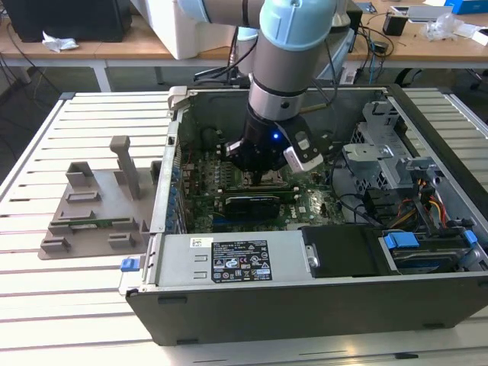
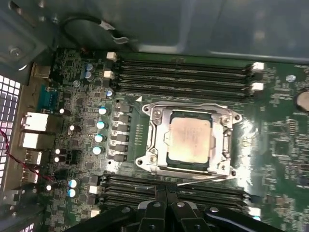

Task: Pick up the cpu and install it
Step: 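Install the second cpu locking lever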

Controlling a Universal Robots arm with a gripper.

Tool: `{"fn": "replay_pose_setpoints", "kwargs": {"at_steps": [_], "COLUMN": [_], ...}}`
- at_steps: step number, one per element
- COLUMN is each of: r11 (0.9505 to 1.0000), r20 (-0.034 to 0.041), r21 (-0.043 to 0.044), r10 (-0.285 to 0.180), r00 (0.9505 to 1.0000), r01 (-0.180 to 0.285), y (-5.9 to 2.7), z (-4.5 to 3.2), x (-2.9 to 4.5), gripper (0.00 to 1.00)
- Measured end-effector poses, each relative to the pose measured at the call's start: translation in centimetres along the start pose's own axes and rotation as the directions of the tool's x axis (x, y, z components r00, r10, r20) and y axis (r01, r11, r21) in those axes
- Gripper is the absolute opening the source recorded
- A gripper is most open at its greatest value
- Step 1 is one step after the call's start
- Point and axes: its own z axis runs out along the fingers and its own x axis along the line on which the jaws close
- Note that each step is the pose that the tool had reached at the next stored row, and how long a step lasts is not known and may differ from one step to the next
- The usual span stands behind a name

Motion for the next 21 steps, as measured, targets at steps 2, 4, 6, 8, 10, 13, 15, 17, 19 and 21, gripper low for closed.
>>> {"fn": "replay_pose_setpoints", "kwargs": {"at_steps": [2, 4, 6, 8, 10, 13, 15, 17, 19, 21], "r11": [1.0, 1.0, 1.0, 0.9999, 0.9999, 0.9999, 0.9999, 0.9999, 0.9999, 0.9999], "r20": [0.0, 0.0, 0.0002, 0.001, 0.0009, 0.0005, 0.0005, 0.0003, 0.0002, -0.0002], "r21": [0.0001, -0.0006, -0.0033, -0.011, -0.0134, -0.0132, -0.0131, -0.0133, -0.0132, -0.0133], "r10": [0.0, 0.0, -0.001, -0.001, -0.003, -0.006, -0.007, -0.008, -0.009, -0.011], "r00": [1.0, 1.0, 1.0, 1.0, 1.0, 1.0, 1.0, 1.0, 1.0, 0.9999], "r01": [0.0, 0.0, 0.001, 0.001, 0.003, 0.006, 0.007, 0.008, 0.009, 0.011], "y": [-0.02, -0.02, -0.01, 0.0, 0.18, 0.66, 0.97, 1.24, 1.31, 1.36], "z": [0.4, 0.91, 1.19, 1.51, 1.93, 2.35, 2.53, 2.82, 2.94, 3.04], "x": [0.34, 0.96, 1.45, 1.89, 2.04, 1.99, 2.04, 2.09, 2.07, 2.06], "gripper": [0.11, 0.11, 0.11, 0.11, 0.11, 0.11, 0.11, 0.11, 0.11, 0.11]}}
